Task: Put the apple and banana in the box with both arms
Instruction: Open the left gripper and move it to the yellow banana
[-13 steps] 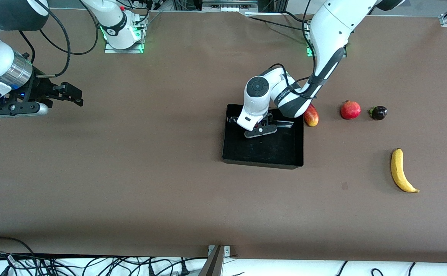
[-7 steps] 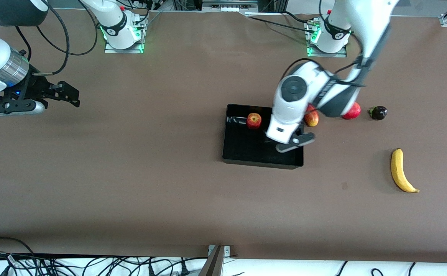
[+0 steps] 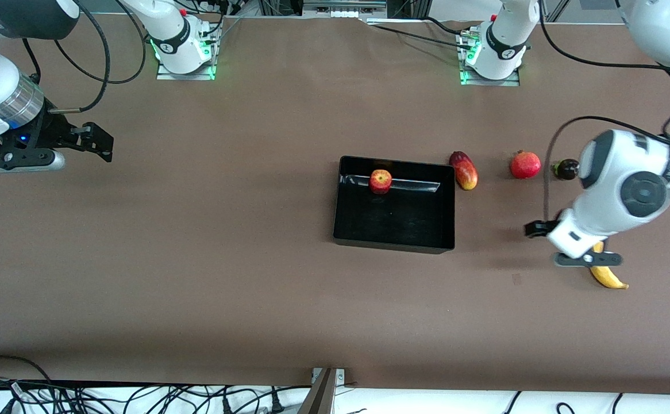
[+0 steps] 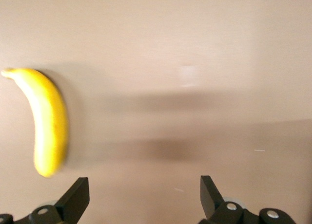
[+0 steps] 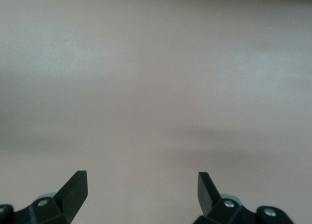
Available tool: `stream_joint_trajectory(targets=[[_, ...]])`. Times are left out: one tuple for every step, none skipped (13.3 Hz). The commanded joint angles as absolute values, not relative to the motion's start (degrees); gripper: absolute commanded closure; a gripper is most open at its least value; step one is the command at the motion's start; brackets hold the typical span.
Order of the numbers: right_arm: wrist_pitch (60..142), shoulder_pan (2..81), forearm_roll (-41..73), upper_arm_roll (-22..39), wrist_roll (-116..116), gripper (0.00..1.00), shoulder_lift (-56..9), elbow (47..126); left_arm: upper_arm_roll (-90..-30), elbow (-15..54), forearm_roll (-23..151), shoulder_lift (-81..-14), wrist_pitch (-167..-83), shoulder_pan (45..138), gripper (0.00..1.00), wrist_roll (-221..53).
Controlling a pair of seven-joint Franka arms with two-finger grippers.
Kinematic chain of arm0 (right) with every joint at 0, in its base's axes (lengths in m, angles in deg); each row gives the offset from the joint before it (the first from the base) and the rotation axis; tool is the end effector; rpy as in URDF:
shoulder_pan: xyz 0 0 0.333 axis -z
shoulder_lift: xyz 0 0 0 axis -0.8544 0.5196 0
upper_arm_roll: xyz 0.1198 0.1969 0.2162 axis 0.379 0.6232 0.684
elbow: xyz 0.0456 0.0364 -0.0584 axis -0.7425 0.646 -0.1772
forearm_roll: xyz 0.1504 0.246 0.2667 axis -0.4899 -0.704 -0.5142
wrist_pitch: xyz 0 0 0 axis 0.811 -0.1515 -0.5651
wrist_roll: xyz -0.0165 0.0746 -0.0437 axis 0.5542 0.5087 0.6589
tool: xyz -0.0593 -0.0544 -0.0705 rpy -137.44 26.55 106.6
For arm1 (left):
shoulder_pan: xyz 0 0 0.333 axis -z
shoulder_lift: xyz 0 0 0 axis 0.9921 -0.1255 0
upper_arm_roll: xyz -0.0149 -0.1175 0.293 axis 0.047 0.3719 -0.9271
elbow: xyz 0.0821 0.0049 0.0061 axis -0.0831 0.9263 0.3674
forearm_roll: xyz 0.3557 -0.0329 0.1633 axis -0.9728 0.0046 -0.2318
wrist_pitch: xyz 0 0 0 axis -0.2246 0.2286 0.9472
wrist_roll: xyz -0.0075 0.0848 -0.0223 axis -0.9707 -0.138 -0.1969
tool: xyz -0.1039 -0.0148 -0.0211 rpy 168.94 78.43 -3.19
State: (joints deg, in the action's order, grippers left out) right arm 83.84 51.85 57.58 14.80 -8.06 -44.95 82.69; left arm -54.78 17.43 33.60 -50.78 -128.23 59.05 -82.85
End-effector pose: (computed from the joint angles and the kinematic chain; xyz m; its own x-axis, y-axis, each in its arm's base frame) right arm 0.5703 0.0685 0.5756 0.9959 0.0875 0.0242 0.0855 -0.9935 0.0752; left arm 0.6593 0.0450 0.3163 0.9968 -0.0547 -0.0576 -0.0611 -0.9913 -0.1165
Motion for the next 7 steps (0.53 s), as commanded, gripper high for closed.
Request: stream_joint_trajectory(targets=[[83.73,52.54,58.41,15.02,-7.84,0.0,-44.38,81.33,-58.84,16.43,33.03,-53.3,-133.9,56.96,0.0,-71.53],[83.73,52.54,58.5,14.94,-7.75,0.0,-44.38,81.25,-59.03,16.43,33.12,-54.79,-136.98,54.6,0.0,-67.84],[83.64,52.72,58.32,14.76,-7.58,0.0,-44.03,80.98,-59.03,16.43,33.12,-56.37,-139.71,52.75,0.0,-64.59],[83.73,52.89,58.15,14.76,-7.66,0.0,-44.03,80.98,-59.03,16.43,33.21,-57.51,-141.65,51.95,0.0,-63.34],[83.9,52.89,58.06,14.76,-7.84,0.0,-43.94,80.98,-59.03,16.43,33.12,-58.57,-142.62,51.51,0.0,-63.15],[84.16,52.81,57.97,14.76,-7.93,0.0,-43.94,80.98,-59.03,16.43,33.03,-59.71,-143.85,50.72,0.0,-63.15],[84.43,52.72,57.97,14.76,-7.93,0.0,-43.94,80.63,-59.03,16.52,32.69,-61.38,-146.3,50.19,0.0,-62.8]])
